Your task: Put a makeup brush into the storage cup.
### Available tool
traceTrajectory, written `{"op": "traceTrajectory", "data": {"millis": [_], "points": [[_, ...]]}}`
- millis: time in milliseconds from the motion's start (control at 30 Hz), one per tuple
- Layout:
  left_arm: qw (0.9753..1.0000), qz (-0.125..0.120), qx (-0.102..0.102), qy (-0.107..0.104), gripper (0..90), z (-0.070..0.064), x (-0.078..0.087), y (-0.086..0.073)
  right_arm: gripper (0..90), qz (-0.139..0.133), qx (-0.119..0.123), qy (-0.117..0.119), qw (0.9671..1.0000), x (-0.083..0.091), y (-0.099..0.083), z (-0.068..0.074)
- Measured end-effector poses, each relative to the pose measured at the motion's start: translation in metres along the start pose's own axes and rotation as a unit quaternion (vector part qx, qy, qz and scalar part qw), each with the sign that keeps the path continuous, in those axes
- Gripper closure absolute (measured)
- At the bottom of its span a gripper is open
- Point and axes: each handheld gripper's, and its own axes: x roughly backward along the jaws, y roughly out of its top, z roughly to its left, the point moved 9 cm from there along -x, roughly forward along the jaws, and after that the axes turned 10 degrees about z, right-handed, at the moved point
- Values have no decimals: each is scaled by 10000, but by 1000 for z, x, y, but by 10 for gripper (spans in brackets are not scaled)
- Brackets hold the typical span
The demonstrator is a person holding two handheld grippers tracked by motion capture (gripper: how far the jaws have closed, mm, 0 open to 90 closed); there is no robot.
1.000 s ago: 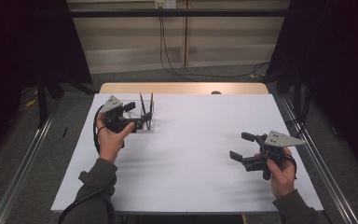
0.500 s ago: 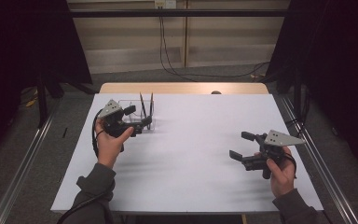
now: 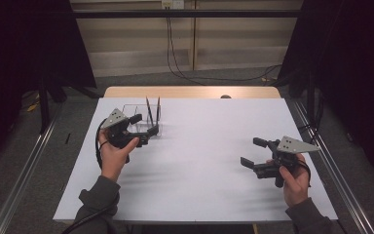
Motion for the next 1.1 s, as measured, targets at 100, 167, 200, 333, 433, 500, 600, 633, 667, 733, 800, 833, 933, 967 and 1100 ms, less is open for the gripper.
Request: {"op": "traceTrajectory", "data": {"millis": [100, 167, 200, 333, 433, 500, 600, 633, 667, 733, 800, 833, 933, 967, 1100], "points": [[9999, 22, -56, -103, 105, -4, 0, -1, 89, 12, -16, 24, 10000, 1, -1, 0], [10000, -26, 0, -88, 105, -5, 0, -1, 89, 1, -16, 17, 10000, 1, -1, -1], [9999, 22, -125, -111, 105, -5, 2, -2, 89, 1, -15, -6, 10000, 1, -1, -1], [9998, -27, -85, -153, 104, -9, 3, -1, 89, -9, -17, 16, 10000, 2, -1, -1], [9999, -19, -66, -73, 104, -9, 4, -2, 89, 5, -27, 5, 10000, 3, -1, -2], [9998, -31, -97, -164, 104, -11, 5, -3, 89, 9, -25, -7, 10000, 3, -1, -2], [9998, -41, -104, -187, 103, -12, 6, -5, 89, 4, -27, -17, 10000, 4, -1, -2], [9999, -9, -68, -140, 103, -12, 7, -6, 89, -16, -23, -12, 10000, 3, -1, -2], [9999, 10, -71, -121, 103, -13, 7, -7, 89, -16, -25, -15, 10000, 4, -1, -2], [9999, -13, -91, -114, 103, -13, 8, -7, 89, -12, -35, -52, 10000, 4, -1, -3], [9996, -48, -94, -244, 103, -15, 9, -8, 89, -4, -38, -55, 10000, 4, -1, -3], [9997, -11, -144, -209, 103, -14, 9, -9, 89, -8, -39, -55, 10000, 4, -1, -3], [9997, -50, -122, -198, 104, -15, 11, -9, 89, -9, -48, -31, 10000, 5, -1, -3], [9999, -11, -128, -114, 104, -14, 12, -10, 89, -8, -49, -35, 10000, 5, -1, -3], [9996, -5, -176, -209, 104, -16, 14, -12, 89, -13, -55, -34, 10000, 6, -1, -3]]}}
